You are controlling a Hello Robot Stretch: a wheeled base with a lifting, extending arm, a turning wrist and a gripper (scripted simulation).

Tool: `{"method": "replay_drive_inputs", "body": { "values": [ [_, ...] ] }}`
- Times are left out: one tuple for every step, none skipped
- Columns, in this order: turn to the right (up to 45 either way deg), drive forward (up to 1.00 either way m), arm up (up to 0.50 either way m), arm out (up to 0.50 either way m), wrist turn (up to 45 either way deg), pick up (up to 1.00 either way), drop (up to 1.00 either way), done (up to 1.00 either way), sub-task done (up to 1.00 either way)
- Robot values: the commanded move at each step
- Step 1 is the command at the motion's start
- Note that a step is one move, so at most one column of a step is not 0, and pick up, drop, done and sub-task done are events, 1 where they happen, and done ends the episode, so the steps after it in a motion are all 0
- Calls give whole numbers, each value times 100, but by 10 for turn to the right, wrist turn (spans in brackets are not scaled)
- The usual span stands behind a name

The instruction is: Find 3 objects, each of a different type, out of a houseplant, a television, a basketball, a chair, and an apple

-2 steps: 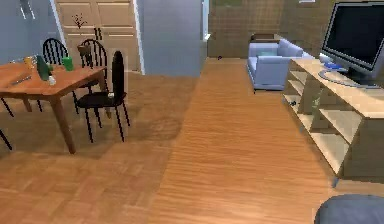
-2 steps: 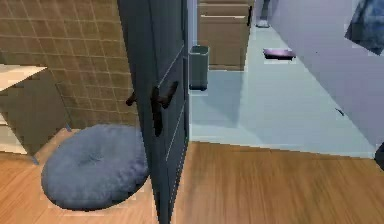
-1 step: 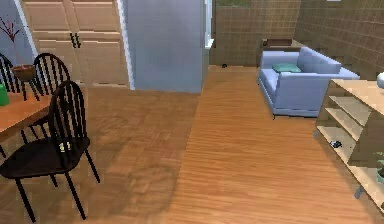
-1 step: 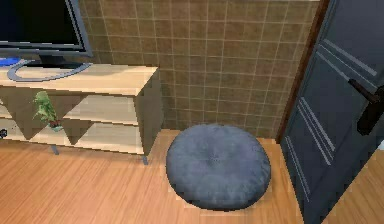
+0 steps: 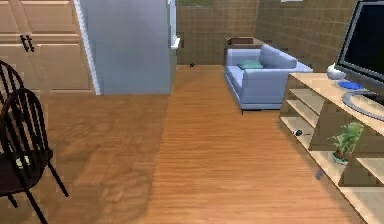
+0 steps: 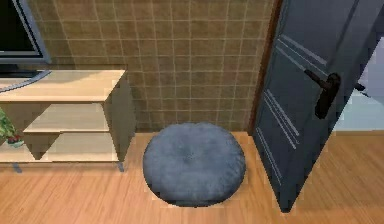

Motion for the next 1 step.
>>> {"method": "replay_drive_inputs", "body": {
  "values": [
    [0,25,0,0,0,0,0,0,0]
  ]
}}
